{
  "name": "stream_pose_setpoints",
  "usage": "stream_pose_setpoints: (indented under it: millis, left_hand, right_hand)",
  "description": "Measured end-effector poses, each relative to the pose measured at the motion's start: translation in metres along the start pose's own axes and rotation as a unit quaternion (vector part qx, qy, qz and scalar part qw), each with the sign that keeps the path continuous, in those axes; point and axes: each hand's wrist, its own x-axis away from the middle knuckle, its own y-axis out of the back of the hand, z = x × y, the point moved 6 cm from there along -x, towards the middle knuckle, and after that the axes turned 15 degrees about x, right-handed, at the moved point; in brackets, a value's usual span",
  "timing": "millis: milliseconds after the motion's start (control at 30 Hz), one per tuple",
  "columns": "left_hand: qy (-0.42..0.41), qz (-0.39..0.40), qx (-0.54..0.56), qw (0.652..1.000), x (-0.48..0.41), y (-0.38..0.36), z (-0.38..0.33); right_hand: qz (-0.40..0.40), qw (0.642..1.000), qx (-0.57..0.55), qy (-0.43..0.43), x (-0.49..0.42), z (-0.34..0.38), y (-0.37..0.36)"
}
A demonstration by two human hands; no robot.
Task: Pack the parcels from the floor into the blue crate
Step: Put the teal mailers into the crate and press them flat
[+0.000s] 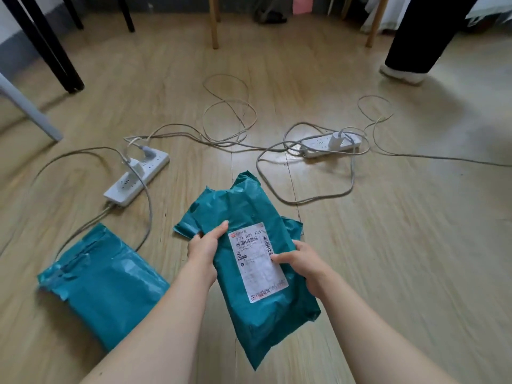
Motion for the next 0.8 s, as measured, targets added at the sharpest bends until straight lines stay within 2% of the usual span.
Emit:
stream_pose_setpoints:
  millis: [133, 333, 533, 800]
  left_hand:
    - [0.05, 0.018, -0.032, 0.998, -0.002, -0.002, 0.008]
    - [0.025, 0.044, -0.036, 0.998, 0.034, -0.03, -0.04]
    - [0.009, 0.077, -0.079, 0.994, 0.143, -0.062, -0.144]
    - [-0.053, -0.007, -0.106, 0.993, 0.33, -0.054, -0.253]
  right_hand:
    - [-0.025, 1.0, -0.018, 0.0, -0.011, 0.004, 0.003]
    - [-0.013, 1.0, 0.027, 0.006, 0.017, 0.059, 0.018]
    - [0.028, 0.981, 0.189, 0.018, 0.107, 0.157, 0.028]
    - [0.05, 0.925, 0.374, 0.043, 0.26, 0.266, 0.012]
